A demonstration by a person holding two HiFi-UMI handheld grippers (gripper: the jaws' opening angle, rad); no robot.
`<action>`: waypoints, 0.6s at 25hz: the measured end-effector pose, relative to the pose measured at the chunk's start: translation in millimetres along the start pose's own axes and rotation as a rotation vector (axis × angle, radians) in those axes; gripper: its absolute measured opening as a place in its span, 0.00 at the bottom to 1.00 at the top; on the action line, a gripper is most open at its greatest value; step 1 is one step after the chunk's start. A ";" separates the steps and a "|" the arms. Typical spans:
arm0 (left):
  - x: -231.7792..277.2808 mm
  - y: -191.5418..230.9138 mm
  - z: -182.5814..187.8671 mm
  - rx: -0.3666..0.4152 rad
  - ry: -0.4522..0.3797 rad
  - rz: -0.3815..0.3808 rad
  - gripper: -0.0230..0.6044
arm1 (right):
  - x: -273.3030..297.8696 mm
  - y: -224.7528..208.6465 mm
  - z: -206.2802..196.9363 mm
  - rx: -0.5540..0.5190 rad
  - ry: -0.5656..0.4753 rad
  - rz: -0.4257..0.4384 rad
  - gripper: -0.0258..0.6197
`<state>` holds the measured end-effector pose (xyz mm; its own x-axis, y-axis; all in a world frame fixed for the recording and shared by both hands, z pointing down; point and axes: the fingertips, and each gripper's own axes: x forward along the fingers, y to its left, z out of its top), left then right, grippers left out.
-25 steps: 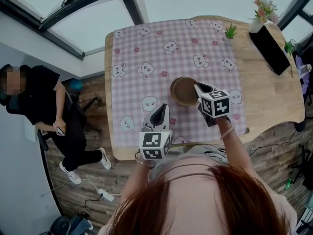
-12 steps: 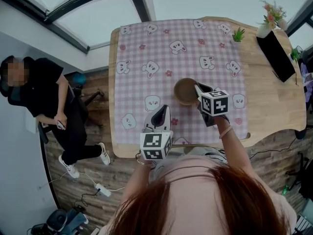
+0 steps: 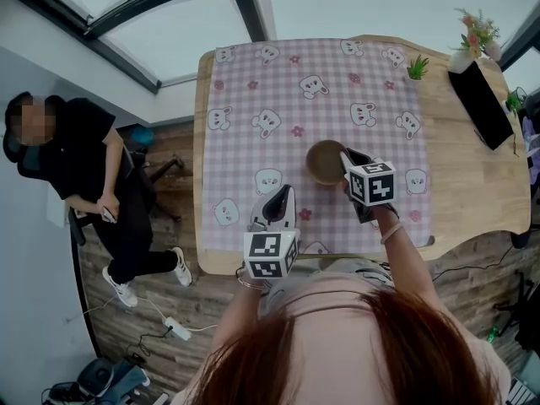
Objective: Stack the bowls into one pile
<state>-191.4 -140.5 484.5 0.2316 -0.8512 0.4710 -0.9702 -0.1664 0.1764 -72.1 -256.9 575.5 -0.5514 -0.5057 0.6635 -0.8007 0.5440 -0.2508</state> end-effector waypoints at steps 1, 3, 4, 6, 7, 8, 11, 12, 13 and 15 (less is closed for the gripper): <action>-0.3 0.7 0.4 0.003 -0.002 -0.001 0.06 | 0.0 -0.3 0.4 -0.013 -0.001 -0.009 0.11; -1.5 2.5 0.8 0.007 -0.003 -0.002 0.06 | -0.6 -0.5 0.8 -0.042 0.000 -0.031 0.11; -2.2 3.5 1.2 0.008 -0.004 -0.003 0.06 | -1.2 -0.5 1.1 -0.053 0.000 -0.041 0.11; -3.4 5.3 2.9 0.011 -0.009 -0.010 0.06 | -2.8 -0.6 2.5 -0.063 -0.004 -0.055 0.11; -4.1 6.0 3.8 0.013 -0.012 -0.013 0.06 | -3.8 -0.6 3.4 -0.063 -0.008 -0.060 0.11; -5.1 6.7 4.0 0.015 -0.013 -0.018 0.06 | -5.0 -0.2 4.0 -0.062 -0.013 -0.065 0.11; -9.0 8.2 3.8 0.022 -0.015 -0.034 0.06 | -10.7 2.2 5.1 -0.067 -0.030 -0.087 0.11; -10.2 8.6 4.0 0.026 -0.016 -0.043 0.06 | -13.3 3.4 5.9 -0.069 -0.037 -0.096 0.11; -11.3 8.9 4.3 0.030 -0.017 -0.051 0.06 | -16.0 4.6 6.6 -0.069 -0.045 -0.104 0.11; -13.4 9.4 4.0 0.035 -0.019 -0.066 0.06 | -21.9 6.8 7.3 -0.066 -0.062 -0.120 0.11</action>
<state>-203.9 -132.7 476.3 0.2939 -0.8471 0.4427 -0.9549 -0.2394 0.1758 -67.2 -247.1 554.1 -0.4676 -0.6089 0.6408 -0.8457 0.5192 -0.1238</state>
